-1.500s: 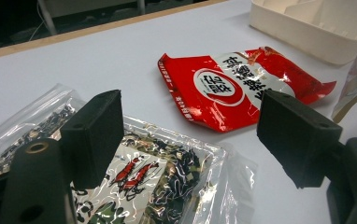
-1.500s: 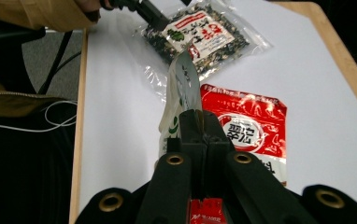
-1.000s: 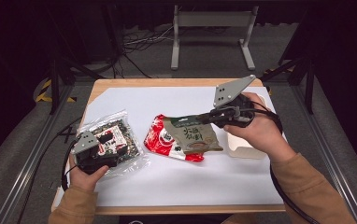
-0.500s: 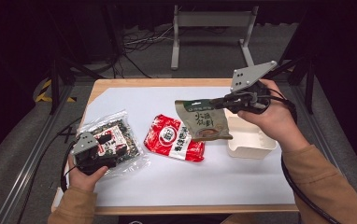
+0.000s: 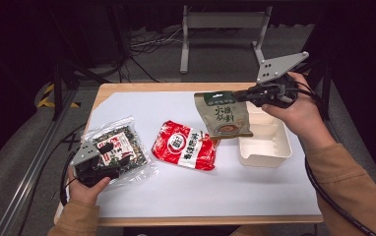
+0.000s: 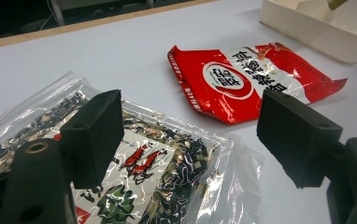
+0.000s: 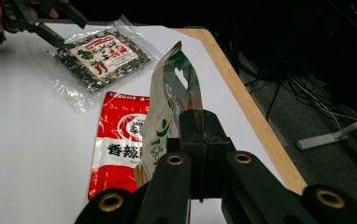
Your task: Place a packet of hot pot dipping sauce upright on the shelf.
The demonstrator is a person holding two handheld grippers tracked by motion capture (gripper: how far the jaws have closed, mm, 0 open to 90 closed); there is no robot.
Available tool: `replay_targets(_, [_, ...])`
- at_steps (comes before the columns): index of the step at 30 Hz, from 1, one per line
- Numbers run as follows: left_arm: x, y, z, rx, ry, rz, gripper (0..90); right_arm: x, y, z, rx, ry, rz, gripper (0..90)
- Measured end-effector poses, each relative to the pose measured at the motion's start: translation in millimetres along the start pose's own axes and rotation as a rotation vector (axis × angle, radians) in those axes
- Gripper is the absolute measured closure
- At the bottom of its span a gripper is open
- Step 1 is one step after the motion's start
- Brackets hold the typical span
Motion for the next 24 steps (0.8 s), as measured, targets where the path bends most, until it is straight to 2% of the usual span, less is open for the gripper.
replay_targets(3, [-2.1,1.3,0.6,0.009,-0.010,0.005,23.7,-3.0,0.5,-8.0,-0.002,0.018,-0.011,89.5])
replay_targets(13, [-14.6,4.9,5.1,-0.001,-0.044,0.007,23.8,-5.8,0.6,-35.3,-0.037,0.060,-0.045,89.5])
replay_targets(24, [-26.5,8.7,7.0,0.000,-0.077,0.011,23.5,-10.5,5.1,-57.9,-0.047,0.097,-0.071,89.5])
Point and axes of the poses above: each handheld gripper's, and its own axes: x roughly forward along the jaws, y roughly out of its underside, z roughly to its left, the point moved 10 cm from there along x, roughly forward along the jaws, and after that the axes turned 15 degrees about -z, right-handed, at the moved point
